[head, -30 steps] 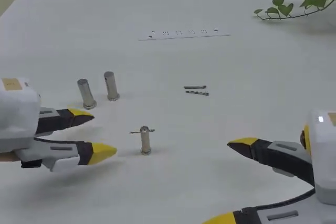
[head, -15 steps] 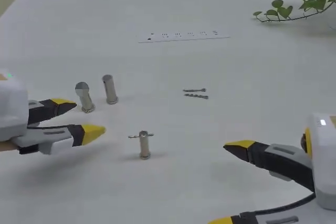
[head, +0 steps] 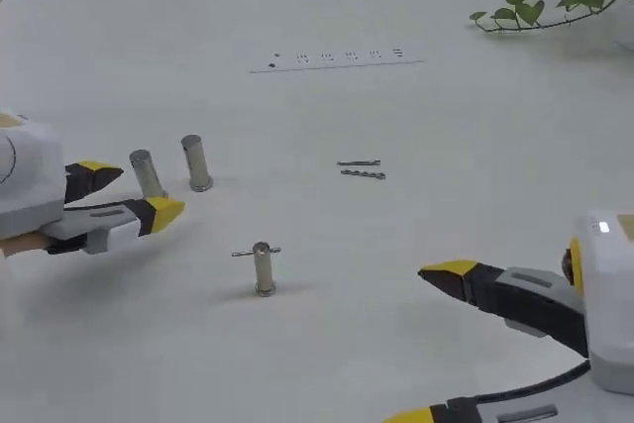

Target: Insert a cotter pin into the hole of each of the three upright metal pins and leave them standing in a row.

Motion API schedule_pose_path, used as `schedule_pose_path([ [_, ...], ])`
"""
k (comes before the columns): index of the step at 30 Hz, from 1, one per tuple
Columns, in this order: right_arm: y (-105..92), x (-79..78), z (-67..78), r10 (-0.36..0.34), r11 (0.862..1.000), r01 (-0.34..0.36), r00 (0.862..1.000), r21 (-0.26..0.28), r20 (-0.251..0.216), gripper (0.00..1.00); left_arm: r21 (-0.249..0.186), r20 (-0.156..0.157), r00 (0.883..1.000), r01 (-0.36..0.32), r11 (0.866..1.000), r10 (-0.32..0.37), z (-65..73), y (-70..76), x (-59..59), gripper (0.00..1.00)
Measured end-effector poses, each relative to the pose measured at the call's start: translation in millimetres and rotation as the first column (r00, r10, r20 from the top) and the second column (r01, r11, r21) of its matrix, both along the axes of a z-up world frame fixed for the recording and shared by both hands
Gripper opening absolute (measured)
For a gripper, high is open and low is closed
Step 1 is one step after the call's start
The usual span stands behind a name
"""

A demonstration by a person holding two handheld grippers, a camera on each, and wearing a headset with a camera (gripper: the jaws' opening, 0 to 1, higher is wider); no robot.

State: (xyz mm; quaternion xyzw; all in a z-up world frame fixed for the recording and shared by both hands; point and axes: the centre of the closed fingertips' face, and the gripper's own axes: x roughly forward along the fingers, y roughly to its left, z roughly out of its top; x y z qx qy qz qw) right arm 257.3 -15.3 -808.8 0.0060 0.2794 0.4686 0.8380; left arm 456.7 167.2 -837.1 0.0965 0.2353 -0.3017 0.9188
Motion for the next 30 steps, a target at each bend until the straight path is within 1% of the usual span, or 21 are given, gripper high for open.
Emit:
schedule_pose_path([
  [2, 0.2, -0.6, -0.7, 0.002, 1.0, -0.002, 1.0, -0.003, 0.0, 1.0, -0.001, 0.005, 1.0, 0.003, 1.0, -0.003, 1.3, -2.0, 2.8, 0.46],
  [4, 0.1, -0.4, -1.1, 0.003, 1.0, -0.003, 1.0, -0.006, 0.008, 1.0, -0.008, 0.009, 1.0, -0.012, 1.0, 0.012, 2.4, -1.5, 7.6, 0.43],
  [5, 0.5, -0.6, -1.2, 0.005, 1.0, -0.005, 1.0, -0.006, 0.01, 1.0, -0.013, 0.009, 1.0, -0.018, 1.0, 0.018, 2.7, -1.0, 9.1, 0.4],
  [7, 1.2, -0.8, -1.2, 0.008, 1.0, -0.008, 1.0, -0.007, 0.012, 1.0, -0.026, 0.008, 1.0, -0.027, 0.999, 0.027, 3.7, -0.8, 11.9, 0.28],
  [9, 1.8, -0.8, -0.8, 0.009, 1.0, -0.009, 1.0, -0.006, 0.016, 1.0, -0.038, 0.003, 0.999, -0.039, 0.999, 0.039, 3.9, 0.9, 14.9, 0.21],
  [10, 2.0, -0.7, -0.8, 0.008, 1.0, -0.008, 1.0, -0.005, 0.016, 1.0, -0.043, -0.001, 0.999, -0.049, 0.998, 0.049, 3.9, 1.5, 15.9, 0.2],
  [13, 2.7, -0.3, -1.1, 0.006, 1.0, -0.006, 1.0, -0.003, 0.013, 1.0, -0.043, 0.007, 0.999, -0.052, 0.998, 0.053, 5.5, 1.2, 17.0, 0.15],
  [15, 2.8, 0.0, -1.1, 0.008, 1.0, -0.008, 1.0, -0.005, 0.015, 1.0, -0.044, 0.005, 0.999, -0.04, 0.998, 0.04, 5.3, -0.4, 15.7, 0.12],
  [17, 2.8, 0.3, -1.4, 0.007, 1.0, -0.007, 1.0, -0.005, 0.015, 1.0, -0.031, 0.01, 0.999, -0.038, 0.999, 0.039, 5.0, 0.3, 15.3, 0.12],
  [18, 2.9, 0.3, -1.6, 0.008, 1.0, -0.008, 1.0, -0.005, 0.014, 0.99, -0.04, 0.002, 0.999, -0.045, 0.998, 0.045, 4.8, 0.2, 15.4, 0.12],
  [23, 5.2, 0.1, -1.0, 0.014, 1.0, -0.014, 1.0, -0.001, 0.015, 0.99, -0.037, 0.006, 0.999, -0.046, 0.998, 0.046, 4.8, 0.1, 14.5, 0.12],
  [25, 5.4, 0.0, -0.7, 0.016, 1.0, -0.016, 1.0, -0.002, 0.016, 0.99, -0.063, -0.012, 0.998, -0.061, 0.996, 0.061, 4.8, 0.2, 13.7, 0.11],
  [26, 5.5, -0.2, -0.6, 0.017, 1.0, -0.017, 1.0, -0.004, 0.016, 0.99, -0.069, -0.02, 0.997, -0.071, 0.995, 0.07, 5.3, 0.2, 13.0, 0.11],
  [27, 5.2, -0.1, -0.7, 0.02, 1.0, -0.019, 1.0, -0.008, 0.017, 0.99, -0.056, -0.018, 0.998, -0.064, 0.996, 0.063, 6.1, -0.8, 11.3, 0.11],
  [28, 4.9, -0.2, -1.0, 0.021, 1.0, -0.021, 1.0, -0.012, 0.016, 0.99, -0.057, -0.023, 0.998, -0.065, 0.996, 0.064, 6.4, -1.6, 9.8, 0.11],
  [30, 4.1, 0.0, -1.3, 0.025, 0.999, -0.025, 1.0, -0.021, 0.018, 0.99, -0.048, -0.022, 0.998, -0.064, 0.997, 0.063, 7.7, -3.1, 5.6, 0.11],
])
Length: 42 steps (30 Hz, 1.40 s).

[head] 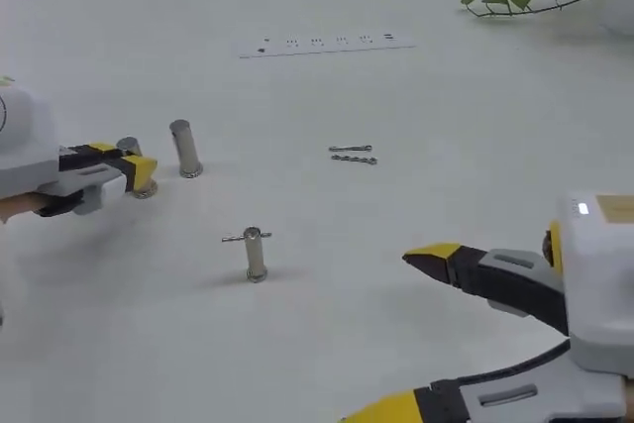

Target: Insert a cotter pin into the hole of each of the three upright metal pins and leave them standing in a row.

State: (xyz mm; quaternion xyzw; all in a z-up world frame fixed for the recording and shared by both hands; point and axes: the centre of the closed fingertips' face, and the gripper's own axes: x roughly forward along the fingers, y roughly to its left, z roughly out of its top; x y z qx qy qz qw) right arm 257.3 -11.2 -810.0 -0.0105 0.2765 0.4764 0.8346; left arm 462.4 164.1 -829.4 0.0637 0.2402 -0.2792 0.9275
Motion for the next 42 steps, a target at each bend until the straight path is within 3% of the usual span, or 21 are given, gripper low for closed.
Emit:
schedule_pose_path([
  [5, -2.9, 2.6, 4.5, -0.005, 1.0, 0.005, 1.0, -0.004, 0.018, 0.99, 0.002, 0.025, 1.0, -0.018, 1.0, 0.018, 12.0, 2.2, -5.9, 0.11],
  [11, -10.3, 9.4, 5.6, -0.027, 0.999, 0.028, 0.999, -0.02, 0.037, 0.99, 0.005, 0.033, 0.999, 0.016, 1.0, -0.017, 29.9, -7.4, -31.3, 0.11],
  [15, -12.3, 11.0, 8.9, -0.029, 0.999, 0.03, 0.998, -0.023, 0.052, 0.99, -0.04, 0.015, 1.0, -0.026, 0.999, 0.027, 36.5, -7.6, -47.7, 0.11],
  [17, -13.5, 11.4, 10.4, -0.032, 0.999, 0.033, 0.998, -0.023, 0.058, 0.99, -0.022, 0.024, 1.0, -0.017, 1.0, 0.018, 38.6, -8.1, -58.5, 0.11],
  [18, -14.0, 11.5, 10.8, -0.033, 0.999, 0.035, 0.998, -0.022, 0.059, 0.98, -0.019, 0.025, 1.0, -0.012, 1.0, 0.013, 39.0, -8.8, -63.0, 0.11],
  [20, -13.9, 11.7, 12.1, -0.035, 0.999, 0.035, 0.997, -0.012, 0.064, 0.98, -0.027, -0.008, 1.0, 0.0, 1.0, -0.001, 34.9, -11.7, -73.5, 0.11],
  [23, -12.1, 11.7, 11.0, -0.028, 1.0, 0.028, 0.998, -0.004, 0.062, 0.97, 0.032, -0.012, 1.0, 0.025, 0.999, -0.024, 26.7, -14.2, -86.9, 0.11],
  [32, -13.4, 10.1, 13.2, -0.01, 1.0, 0.011, 0.997, -0.006, 0.07, 0.97, -0.001, -0.037, 0.998, 0.046, 0.999, -0.046, 25.6, -30.4, -119.1, 0.11],
  [35, -14.5, 10.3, 15.7, -0.014, 1.0, 0.013, 0.997, 0.006, 0.074, 0.96, 0.011, -0.049, 0.996, 0.08, 0.997, -0.079, 23.8, -39.8, -133.8, 0.11],
  [38, -15.8, 11.6, 16.7, -0.02, 1.0, 0.02, 0.997, 0.009, 0.078, 0.96, -0.025, -0.078, 0.991, 0.105, 0.994, -0.106, 21.2, -48.5, -142.3, 0.11],
  [42, -16.3, 12.0, 16.2, -0.02, 1.0, 0.02, 0.997, 0.007, 0.078, 0.96, -0.009, -0.079, 0.986, 0.146, 0.989, -0.146, 19.8, -63.0, -151.1, 0.11],
])
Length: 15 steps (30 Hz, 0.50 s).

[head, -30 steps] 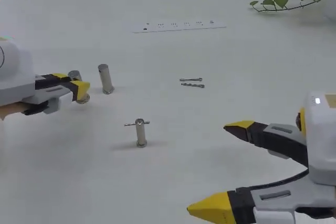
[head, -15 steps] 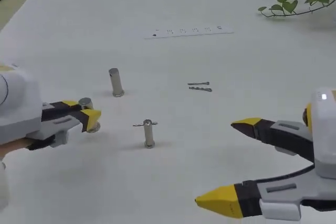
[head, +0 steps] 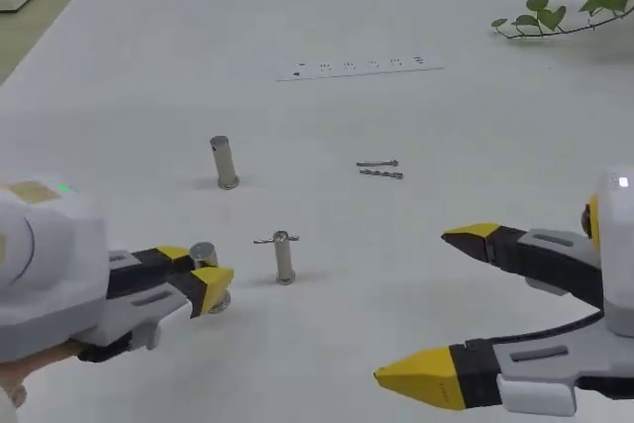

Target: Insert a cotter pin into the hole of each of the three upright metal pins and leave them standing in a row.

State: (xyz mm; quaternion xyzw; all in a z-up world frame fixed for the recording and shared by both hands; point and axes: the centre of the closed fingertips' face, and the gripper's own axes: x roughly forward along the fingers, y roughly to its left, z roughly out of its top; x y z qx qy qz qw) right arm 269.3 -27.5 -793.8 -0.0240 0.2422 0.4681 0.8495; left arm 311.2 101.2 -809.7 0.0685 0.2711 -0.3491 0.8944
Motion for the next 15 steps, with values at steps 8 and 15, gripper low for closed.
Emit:
schedule_pose_path([
  [8, 0.1, -0.6, 0.0, 0.003, 1.0, -0.003, 1.0, 0.003, 0.003, 0.96, 0.003, -0.001, 0.999, 0.049, 0.999, -0.049, -3.8, -30.3, -11.0, 0.11],
  [15, -2.5, -0.2, -0.7, -0.007, 1.0, 0.007, 1.0, 0.014, 0.002, 0.96, -0.01, -0.021, 1.0, 0.006, 1.0, -0.007, -9.1, -48.9, -16.1, 0.11],
])
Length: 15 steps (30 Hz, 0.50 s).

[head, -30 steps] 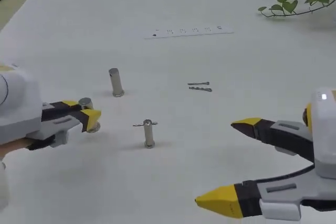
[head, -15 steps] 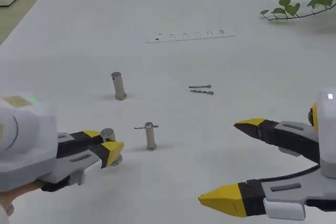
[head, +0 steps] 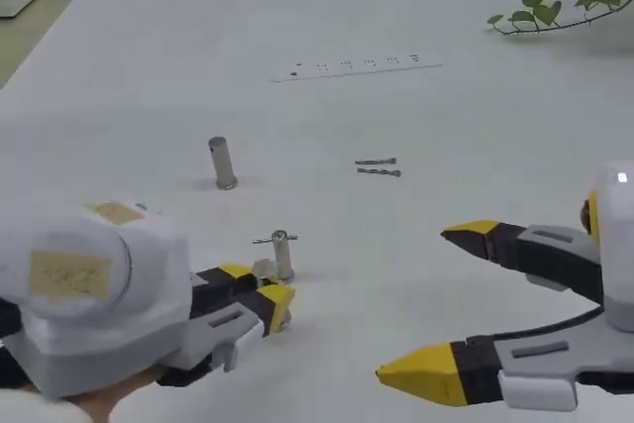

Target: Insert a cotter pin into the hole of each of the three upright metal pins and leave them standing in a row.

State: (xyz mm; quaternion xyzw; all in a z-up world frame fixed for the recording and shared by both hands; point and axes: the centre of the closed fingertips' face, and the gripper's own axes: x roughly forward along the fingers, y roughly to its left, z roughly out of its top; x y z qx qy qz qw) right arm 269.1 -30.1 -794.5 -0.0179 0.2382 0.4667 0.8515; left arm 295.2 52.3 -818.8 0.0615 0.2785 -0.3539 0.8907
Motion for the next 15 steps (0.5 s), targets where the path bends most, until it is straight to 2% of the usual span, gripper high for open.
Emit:
schedule_pose_path([
  [2, 0.0, -0.4, -0.4, 0.003, 1.0, -0.003, 1.0, -0.001, 0.0, 0.96, 0.004, -0.007, 1.0, -0.003, 1.0, 0.003, -3.5, -4.0, -1.0, 0.11],
  [5, 0.4, -1.1, -0.2, 0.008, 1.0, -0.008, 1.0, -0.003, 0.002, 0.96, 0.018, 0.0, 1.0, 0.005, 1.0, -0.005, -5.7, -7.1, -1.4, 0.11],
  [8, -0.5, -0.7, -0.9, 0.005, 1.0, -0.005, 1.0, -0.003, -0.001, 0.96, 0.026, -0.01, 1.0, -0.005, 1.0, 0.006, -7.3, -7.9, 0.0, 0.11],
  [12, -1.0, -1.0, -1.8, 0.009, 1.0, -0.009, 1.0, -0.006, -0.006, 0.95, 0.042, 0.004, 1.0, -0.026, 0.999, 0.026, -7.4, -5.7, 4.7, 0.11],
  [15, -0.6, -0.9, -1.7, 0.012, 1.0, -0.012, 1.0, -0.006, -0.005, 0.94, 0.052, 0.018, 1.0, -0.012, 0.999, 0.011, -7.9, -6.7, 6.6, 0.11],
])
